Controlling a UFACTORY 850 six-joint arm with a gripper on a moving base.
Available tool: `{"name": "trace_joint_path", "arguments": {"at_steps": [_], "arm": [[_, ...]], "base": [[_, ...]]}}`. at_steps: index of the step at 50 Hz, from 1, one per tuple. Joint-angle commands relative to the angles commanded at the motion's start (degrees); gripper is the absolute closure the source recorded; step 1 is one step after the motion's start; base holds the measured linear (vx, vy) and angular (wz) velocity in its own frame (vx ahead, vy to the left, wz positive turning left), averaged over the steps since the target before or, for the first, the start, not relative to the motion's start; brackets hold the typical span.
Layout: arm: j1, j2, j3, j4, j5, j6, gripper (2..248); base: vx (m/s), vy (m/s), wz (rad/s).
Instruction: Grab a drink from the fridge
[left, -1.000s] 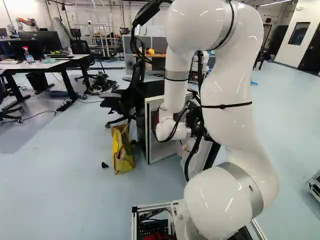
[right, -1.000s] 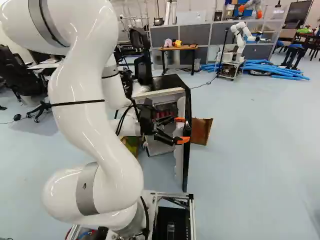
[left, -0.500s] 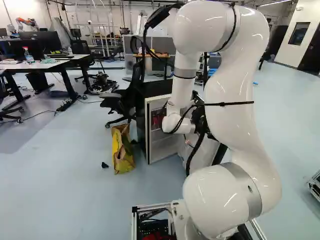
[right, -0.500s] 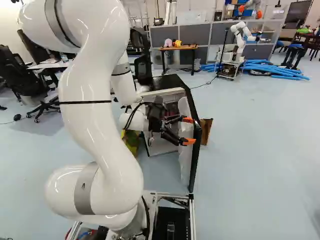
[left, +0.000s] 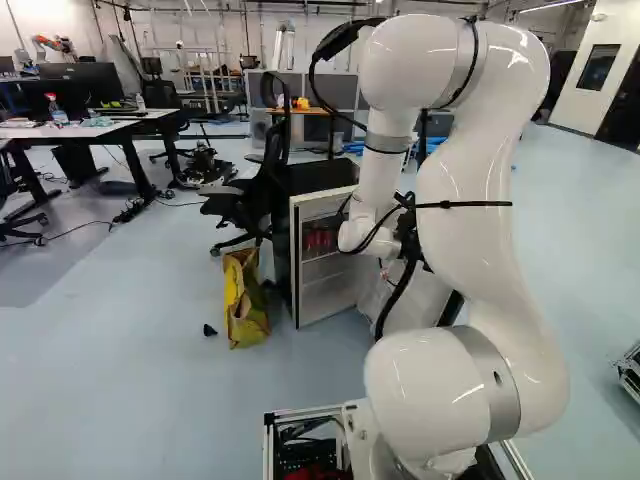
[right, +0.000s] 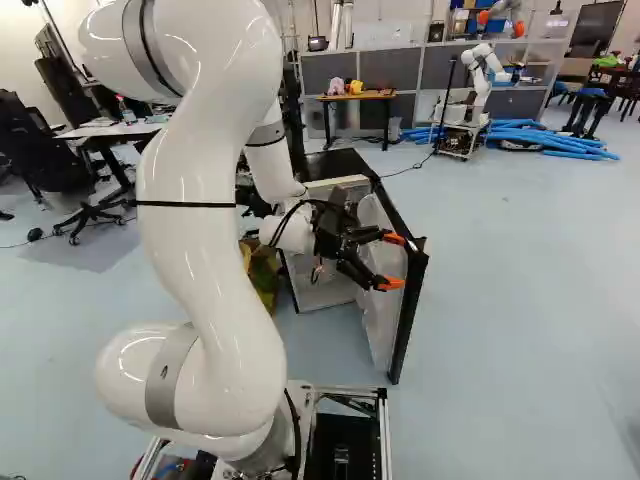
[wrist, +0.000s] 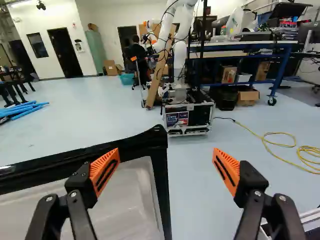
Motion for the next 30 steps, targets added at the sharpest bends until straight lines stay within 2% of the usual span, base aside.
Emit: {"name": "trace_joint_path", "arguments": {"at_steps": [17, 30], "arm": [[-4.77, -1.65, -4.07, -0.30, -1.14, 0.00, 3], [-8.18, -3.03, -7.27, -2.57, -2.82, 0.00, 3]], "base": [[0.000, 0.000, 0.000], [0.000, 0.000, 0.000]]}}
